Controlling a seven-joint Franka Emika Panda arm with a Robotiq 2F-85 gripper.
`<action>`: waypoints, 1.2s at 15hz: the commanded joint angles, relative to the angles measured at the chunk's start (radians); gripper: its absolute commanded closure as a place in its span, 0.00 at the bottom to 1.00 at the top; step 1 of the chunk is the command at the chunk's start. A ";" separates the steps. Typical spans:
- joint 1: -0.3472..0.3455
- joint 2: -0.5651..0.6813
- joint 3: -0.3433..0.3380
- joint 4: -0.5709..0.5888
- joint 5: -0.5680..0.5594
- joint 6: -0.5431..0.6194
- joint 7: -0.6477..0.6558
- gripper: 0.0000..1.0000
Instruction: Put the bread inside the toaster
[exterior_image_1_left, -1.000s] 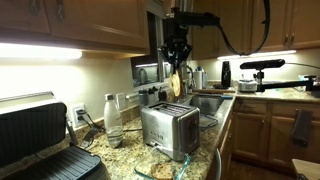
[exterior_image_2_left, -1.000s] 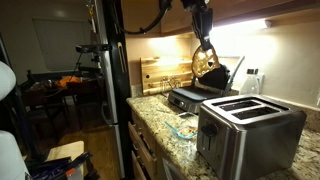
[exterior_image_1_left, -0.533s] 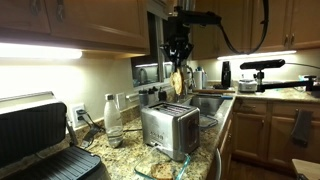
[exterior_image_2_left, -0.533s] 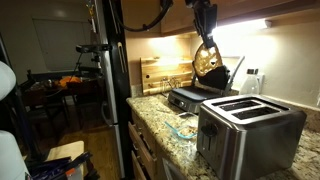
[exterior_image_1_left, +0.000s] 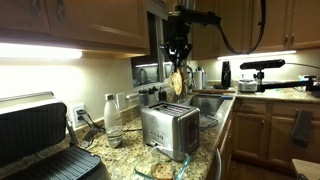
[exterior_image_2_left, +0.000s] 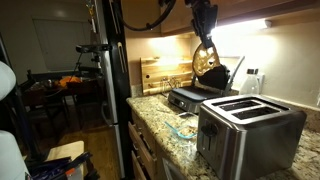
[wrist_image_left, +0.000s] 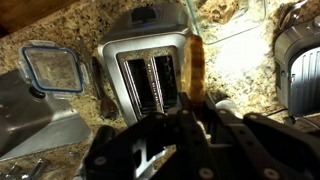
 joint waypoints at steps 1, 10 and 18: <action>0.004 0.006 -0.011 0.018 0.018 -0.013 -0.046 0.96; 0.007 0.078 -0.013 0.108 0.014 -0.044 -0.083 0.96; 0.002 0.154 -0.040 0.182 0.009 -0.067 -0.086 0.96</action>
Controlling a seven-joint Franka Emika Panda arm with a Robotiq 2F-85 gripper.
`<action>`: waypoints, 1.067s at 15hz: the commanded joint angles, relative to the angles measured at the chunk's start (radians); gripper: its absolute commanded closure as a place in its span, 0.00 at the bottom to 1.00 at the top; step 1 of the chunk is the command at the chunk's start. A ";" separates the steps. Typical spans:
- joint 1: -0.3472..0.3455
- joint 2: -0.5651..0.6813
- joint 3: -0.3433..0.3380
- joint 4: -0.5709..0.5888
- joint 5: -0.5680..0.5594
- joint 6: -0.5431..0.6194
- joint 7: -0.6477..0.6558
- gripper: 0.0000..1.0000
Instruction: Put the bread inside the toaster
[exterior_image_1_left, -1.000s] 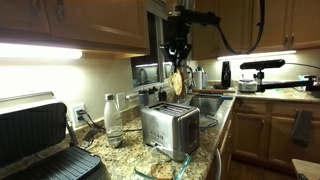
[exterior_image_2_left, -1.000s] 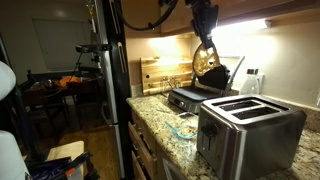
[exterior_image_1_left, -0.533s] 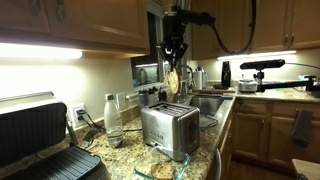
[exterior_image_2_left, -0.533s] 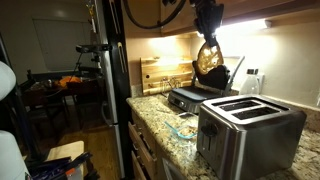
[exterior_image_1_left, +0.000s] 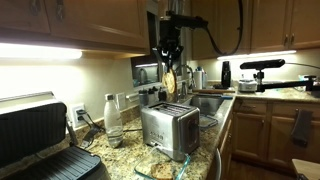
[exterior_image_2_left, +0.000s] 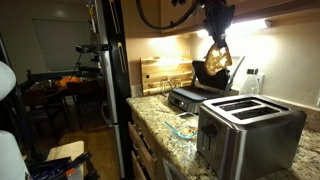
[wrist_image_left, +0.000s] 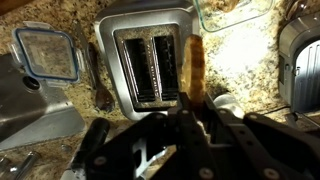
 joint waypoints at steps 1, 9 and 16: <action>0.000 0.030 -0.018 0.047 -0.003 -0.050 -0.008 0.96; 0.004 0.078 -0.031 0.093 -0.015 -0.097 0.009 0.96; 0.008 0.129 -0.036 0.143 -0.020 -0.124 0.012 0.96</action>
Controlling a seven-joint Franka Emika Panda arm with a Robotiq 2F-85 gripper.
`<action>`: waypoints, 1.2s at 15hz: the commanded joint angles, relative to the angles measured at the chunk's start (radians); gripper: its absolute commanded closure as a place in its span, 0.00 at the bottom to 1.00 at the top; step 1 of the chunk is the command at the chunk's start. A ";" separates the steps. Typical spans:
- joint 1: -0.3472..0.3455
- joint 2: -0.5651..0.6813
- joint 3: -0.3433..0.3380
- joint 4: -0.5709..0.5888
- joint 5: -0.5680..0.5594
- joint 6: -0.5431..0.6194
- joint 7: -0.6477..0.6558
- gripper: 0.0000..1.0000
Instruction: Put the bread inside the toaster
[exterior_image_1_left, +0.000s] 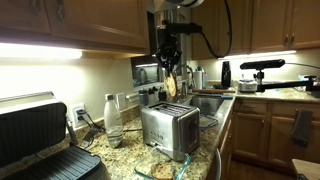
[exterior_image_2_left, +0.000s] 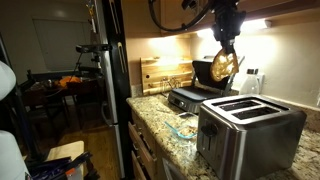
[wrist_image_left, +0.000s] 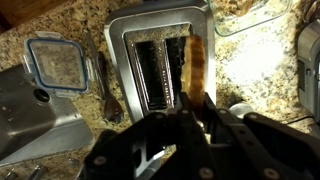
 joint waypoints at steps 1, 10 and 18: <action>0.009 0.026 -0.011 0.041 -0.010 -0.044 0.012 0.96; 0.013 0.040 -0.014 0.018 -0.012 -0.013 0.012 0.96; 0.012 0.054 -0.015 0.038 -0.003 -0.036 0.013 0.96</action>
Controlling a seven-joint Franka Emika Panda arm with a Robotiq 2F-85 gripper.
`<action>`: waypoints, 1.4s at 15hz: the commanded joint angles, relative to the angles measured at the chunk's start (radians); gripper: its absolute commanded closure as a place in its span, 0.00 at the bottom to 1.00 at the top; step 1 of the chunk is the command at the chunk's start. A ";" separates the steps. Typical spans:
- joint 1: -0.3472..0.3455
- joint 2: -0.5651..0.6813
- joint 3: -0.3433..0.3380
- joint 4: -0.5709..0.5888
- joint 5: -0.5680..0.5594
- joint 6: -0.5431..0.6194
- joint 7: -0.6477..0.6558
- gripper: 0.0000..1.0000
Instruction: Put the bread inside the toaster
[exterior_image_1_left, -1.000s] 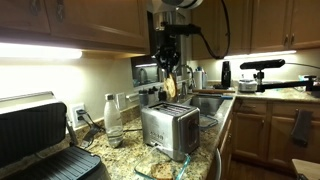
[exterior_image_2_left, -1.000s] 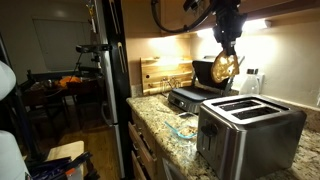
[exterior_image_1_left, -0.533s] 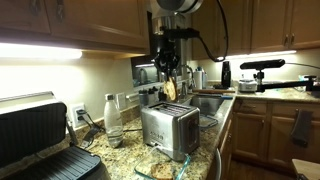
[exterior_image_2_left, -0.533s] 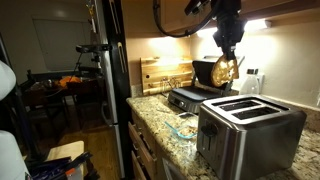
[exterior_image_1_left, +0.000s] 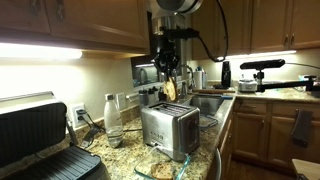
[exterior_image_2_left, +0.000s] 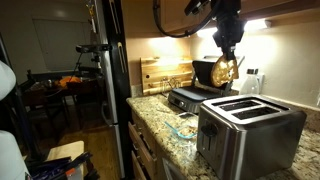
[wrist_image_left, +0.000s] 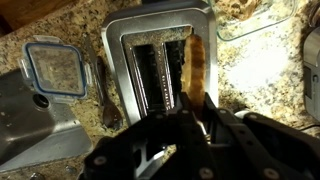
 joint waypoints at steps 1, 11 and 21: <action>0.011 0.008 -0.014 0.017 -0.005 -0.026 0.013 0.96; 0.013 0.018 -0.015 0.028 -0.017 -0.039 0.038 0.96; 0.014 0.037 -0.017 0.042 -0.015 -0.041 0.035 0.96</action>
